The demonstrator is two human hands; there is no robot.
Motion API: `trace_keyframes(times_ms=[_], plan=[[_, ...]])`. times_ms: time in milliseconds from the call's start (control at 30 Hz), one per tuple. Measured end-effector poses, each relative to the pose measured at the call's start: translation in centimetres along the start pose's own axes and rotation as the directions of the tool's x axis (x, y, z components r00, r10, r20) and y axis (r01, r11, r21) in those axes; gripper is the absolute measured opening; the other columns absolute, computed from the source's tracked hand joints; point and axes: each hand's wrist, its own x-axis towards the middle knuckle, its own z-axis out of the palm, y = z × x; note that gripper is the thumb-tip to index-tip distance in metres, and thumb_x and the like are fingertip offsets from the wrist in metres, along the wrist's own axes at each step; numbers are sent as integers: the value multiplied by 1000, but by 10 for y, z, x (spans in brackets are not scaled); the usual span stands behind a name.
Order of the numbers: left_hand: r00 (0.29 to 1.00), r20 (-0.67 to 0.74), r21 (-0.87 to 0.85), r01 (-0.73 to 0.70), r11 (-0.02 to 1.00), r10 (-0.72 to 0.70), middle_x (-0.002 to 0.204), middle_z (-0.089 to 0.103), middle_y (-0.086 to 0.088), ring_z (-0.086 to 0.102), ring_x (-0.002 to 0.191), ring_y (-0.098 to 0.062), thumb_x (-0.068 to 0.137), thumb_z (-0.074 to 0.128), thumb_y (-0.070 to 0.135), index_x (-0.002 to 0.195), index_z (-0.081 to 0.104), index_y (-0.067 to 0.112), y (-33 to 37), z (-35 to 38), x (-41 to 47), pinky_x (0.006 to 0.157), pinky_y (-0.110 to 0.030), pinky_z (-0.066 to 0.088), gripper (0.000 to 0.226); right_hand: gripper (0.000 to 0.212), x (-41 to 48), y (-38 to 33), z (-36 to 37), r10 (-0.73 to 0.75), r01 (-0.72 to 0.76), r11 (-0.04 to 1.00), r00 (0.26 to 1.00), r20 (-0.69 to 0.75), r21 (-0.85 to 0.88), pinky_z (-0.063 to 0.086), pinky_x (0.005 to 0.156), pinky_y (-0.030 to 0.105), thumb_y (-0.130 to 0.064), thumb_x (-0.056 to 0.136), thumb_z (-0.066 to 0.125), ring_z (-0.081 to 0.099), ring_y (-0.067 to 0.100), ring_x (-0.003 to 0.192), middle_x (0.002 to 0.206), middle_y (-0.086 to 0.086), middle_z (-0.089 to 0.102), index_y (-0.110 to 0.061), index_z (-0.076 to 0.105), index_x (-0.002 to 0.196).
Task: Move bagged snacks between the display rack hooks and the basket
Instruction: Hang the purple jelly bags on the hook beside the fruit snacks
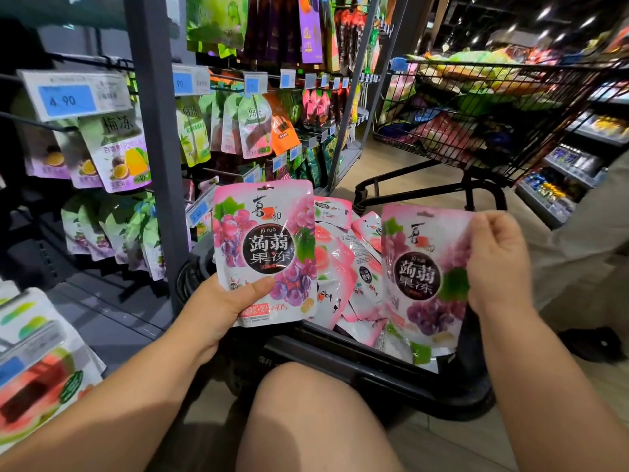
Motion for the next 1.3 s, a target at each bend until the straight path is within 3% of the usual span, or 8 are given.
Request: trace_keyframes(times_ms=[233, 367, 500, 667, 767, 867, 1000, 1300], plan=[[1000, 9, -15, 0, 1000, 1, 101, 75, -11, 73, 93, -28, 66, 74, 17, 111, 69, 14, 1, 2, 1, 71, -32, 61, 45, 24, 6, 32, -1, 339, -326, 924, 940, -32, 198, 47, 62, 26, -25, 105, 41, 55, 11, 69, 78, -2, 57, -21, 51, 85], [1000, 8, -8, -15, 1000, 15, 104, 75, -11, 72, 96, -28, 70, 73, 14, 113, 68, 13, 1, 2, 1, 78, -33, 61, 43, 19, -3, 48, 2, 368, -338, 921, 919, -143, 196, 49, 63, 28, -32, 106, 39, 60, 12, 76, 86, -2, 60, -18, 51, 103], [1000, 2, 4, -11, 1000, 11, 104, 75, -10, 72, 96, -28, 79, 71, 7, 114, 68, 13, 0, 1, 0, 78, -33, 61, 36, 30, -18, 58, 3, 358, -351, 921, 934, -12, 166, 58, 77, 37, -34, 97, 60, 69, 19, 92, 104, 6, 67, -13, 50, 116], [1000, 1, 19, 2, 1000, -2, 105, 75, -12, 71, 98, -31, 76, 73, 11, 116, 68, 12, 0, 1, 1, 89, -42, 55, 40, 83, -25, 81, -2, 371, -371, 927, 896, 244, -50, 48, 89, 37, 3, 70, 82, 61, 21, 106, 115, 1, 60, -20, 35, 134], [1000, 6, 26, -5, 1000, 5, 105, 75, -12, 72, 97, -30, 69, 74, 16, 116, 68, 12, 1, 2, 0, 88, -42, 55, 48, 113, -28, 91, -2, 422, -399, 906, 837, 349, -139, 54, 85, 48, -15, 45, 92, 67, 34, 103, 114, 14, 65, -34, 30, 137], [1000, 3, 39, -11, 999, 10, 105, 75, -11, 71, 98, -30, 66, 76, 17, 115, 68, 12, 1, 4, -1, 89, -43, 55, 51, 100, -28, 94, 0, 384, -355, 923, 860, 335, -148, 55, 72, 42, -18, 44, 93, 70, 36, 85, 99, 20, 71, -36, 39, 127], [998, -49, 60, -37, 998, 39, 102, 76, -10, 72, 95, -30, 65, 78, 16, 111, 70, 13, 6, 5, -4, 85, -41, 55, 46, 48, -26, 72, 2, 266, -276, 961, 919, 292, -7, 48, 49, 26, 6, 73, 79, 64, 20, 59, 80, 20, 72, -7, 54, 111], [957, -167, 299, -180, 937, 237, 87, 77, 7, 72, 79, -7, 77, 80, 12, 97, 72, 23, 53, 7, -15, 71, -24, 54, 25, 24, -25, -7, 67, 41, -286, 869, 856, 516, 405, 41, 47, 17, 9, 81, 63, 59, 14, 54, 63, 4, 66, -12, 56, 88]])
